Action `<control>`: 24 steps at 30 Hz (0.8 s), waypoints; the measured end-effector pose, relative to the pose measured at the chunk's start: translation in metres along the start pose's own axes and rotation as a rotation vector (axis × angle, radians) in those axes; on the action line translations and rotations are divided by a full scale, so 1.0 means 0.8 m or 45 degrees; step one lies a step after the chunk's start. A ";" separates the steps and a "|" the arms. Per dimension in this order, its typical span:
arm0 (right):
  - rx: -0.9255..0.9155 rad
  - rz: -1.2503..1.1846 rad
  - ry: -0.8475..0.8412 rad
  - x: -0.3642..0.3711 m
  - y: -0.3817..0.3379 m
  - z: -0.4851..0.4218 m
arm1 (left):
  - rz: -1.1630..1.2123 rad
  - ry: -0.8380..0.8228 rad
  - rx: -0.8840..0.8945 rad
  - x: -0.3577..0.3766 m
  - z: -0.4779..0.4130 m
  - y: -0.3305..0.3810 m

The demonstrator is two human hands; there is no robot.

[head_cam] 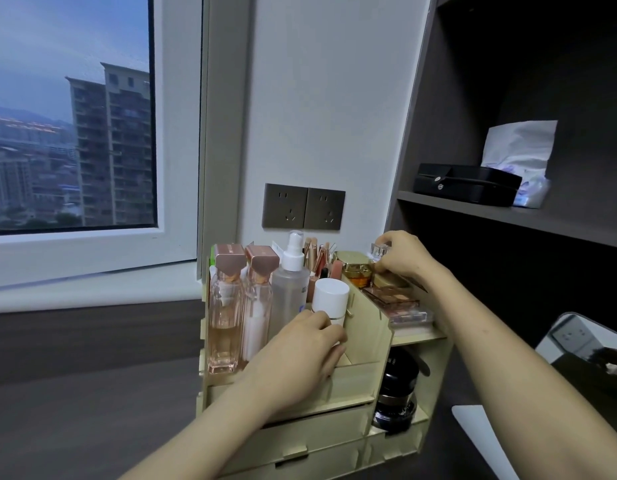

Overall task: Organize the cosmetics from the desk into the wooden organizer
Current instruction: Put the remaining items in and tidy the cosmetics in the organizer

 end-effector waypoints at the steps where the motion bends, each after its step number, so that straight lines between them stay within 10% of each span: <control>1: -0.009 0.021 -0.009 0.000 0.000 0.001 | 0.006 0.004 0.000 0.000 0.000 0.000; 16: -0.071 0.142 -0.141 -0.002 -0.005 0.016 | -0.003 0.043 0.034 -0.008 0.004 0.009; 24: -0.302 -0.091 0.165 -0.030 -0.043 0.054 | 0.180 0.310 0.158 -0.044 0.016 0.020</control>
Point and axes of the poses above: each hand's wrist, its own z-axis away from the middle knuckle, its own x-axis out of the palm, y = z × x, the point moved 3 cm from there along -z, towards the middle knuckle, and after that the axes turned 14 degrees about z, right-handed, at the moved point
